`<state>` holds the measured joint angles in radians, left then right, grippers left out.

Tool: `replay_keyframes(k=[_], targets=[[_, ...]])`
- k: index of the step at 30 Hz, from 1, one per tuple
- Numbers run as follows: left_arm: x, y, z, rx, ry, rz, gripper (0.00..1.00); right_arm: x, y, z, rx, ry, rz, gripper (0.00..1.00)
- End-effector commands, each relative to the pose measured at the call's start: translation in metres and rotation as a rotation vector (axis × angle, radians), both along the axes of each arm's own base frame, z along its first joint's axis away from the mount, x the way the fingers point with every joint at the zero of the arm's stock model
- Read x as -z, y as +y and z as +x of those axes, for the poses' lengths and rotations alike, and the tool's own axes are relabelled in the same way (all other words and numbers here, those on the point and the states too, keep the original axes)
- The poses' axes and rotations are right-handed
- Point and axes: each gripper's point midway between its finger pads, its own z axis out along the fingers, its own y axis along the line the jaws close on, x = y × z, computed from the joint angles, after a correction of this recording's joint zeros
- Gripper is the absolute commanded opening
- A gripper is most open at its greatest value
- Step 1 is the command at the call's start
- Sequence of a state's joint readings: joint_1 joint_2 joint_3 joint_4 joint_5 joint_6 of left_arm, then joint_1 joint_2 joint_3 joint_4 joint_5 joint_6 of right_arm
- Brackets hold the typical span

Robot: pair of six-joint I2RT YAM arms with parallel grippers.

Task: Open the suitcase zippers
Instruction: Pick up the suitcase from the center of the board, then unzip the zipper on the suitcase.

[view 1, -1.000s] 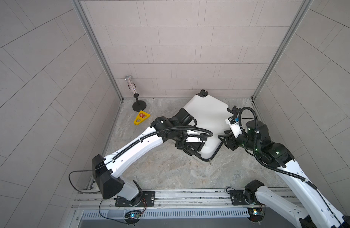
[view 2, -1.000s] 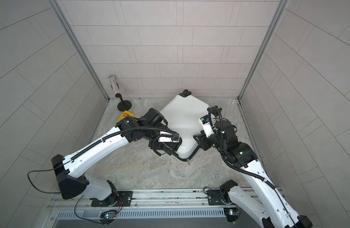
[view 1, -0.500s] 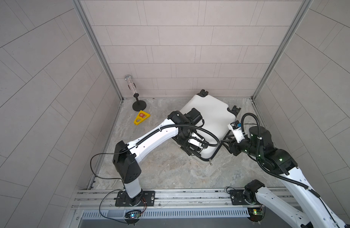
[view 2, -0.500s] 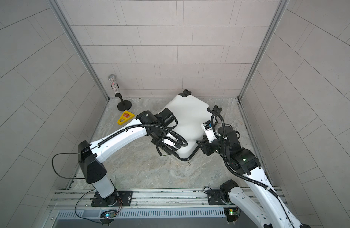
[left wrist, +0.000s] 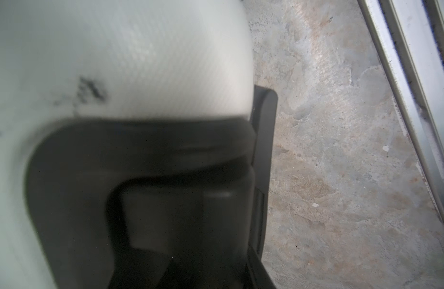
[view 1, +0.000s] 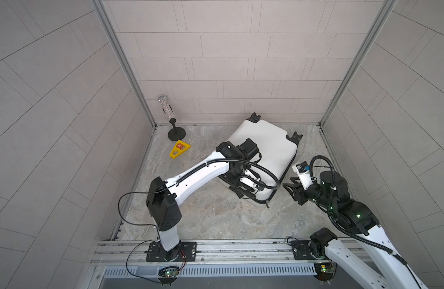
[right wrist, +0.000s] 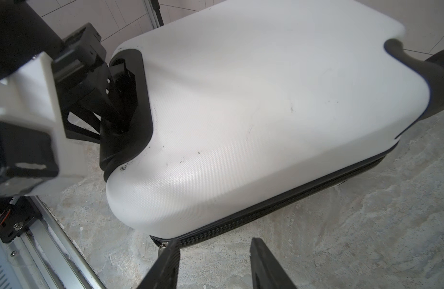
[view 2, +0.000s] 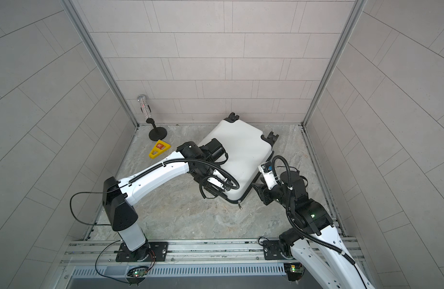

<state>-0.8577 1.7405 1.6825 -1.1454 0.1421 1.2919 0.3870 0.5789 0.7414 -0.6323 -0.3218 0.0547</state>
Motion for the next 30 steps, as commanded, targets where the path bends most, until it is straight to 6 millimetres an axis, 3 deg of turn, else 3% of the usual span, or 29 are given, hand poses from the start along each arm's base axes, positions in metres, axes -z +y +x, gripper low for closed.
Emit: replay_keyframes(k=[1, 8, 9, 13, 21, 30], targets=[[-0.026, 0.022, -0.009, -0.065, -0.033, -0.053, 0.05, -0.004, 0.011, 0.000, -0.099, -0.093, -0.006, 0.48], [-0.053, 0.033, -0.011, -0.144, -0.031, -0.203, 0.03, 0.007, 0.032, -0.001, -0.243, -0.145, -0.015, 0.47], [-0.056, 0.033, -0.010, -0.157, -0.032, -0.223, 0.02, 0.019, 0.035, -0.002, -0.251, -0.118, -0.002, 0.47], [-0.068, 0.036, -0.002, -0.204, -0.032, -0.287, 0.01, 0.028, 0.054, -0.007, -0.281, -0.103, 0.072, 0.45], [-0.068, 0.039, 0.010, -0.252, -0.041, -0.313, 0.00, 0.070, 0.078, -0.027, -0.257, -0.130, 0.006, 0.46], [-0.072, 0.034, 0.010, -0.277, -0.018, -0.350, 0.00, 0.087, 0.090, -0.007, -0.091, -0.250, 0.009, 0.46]])
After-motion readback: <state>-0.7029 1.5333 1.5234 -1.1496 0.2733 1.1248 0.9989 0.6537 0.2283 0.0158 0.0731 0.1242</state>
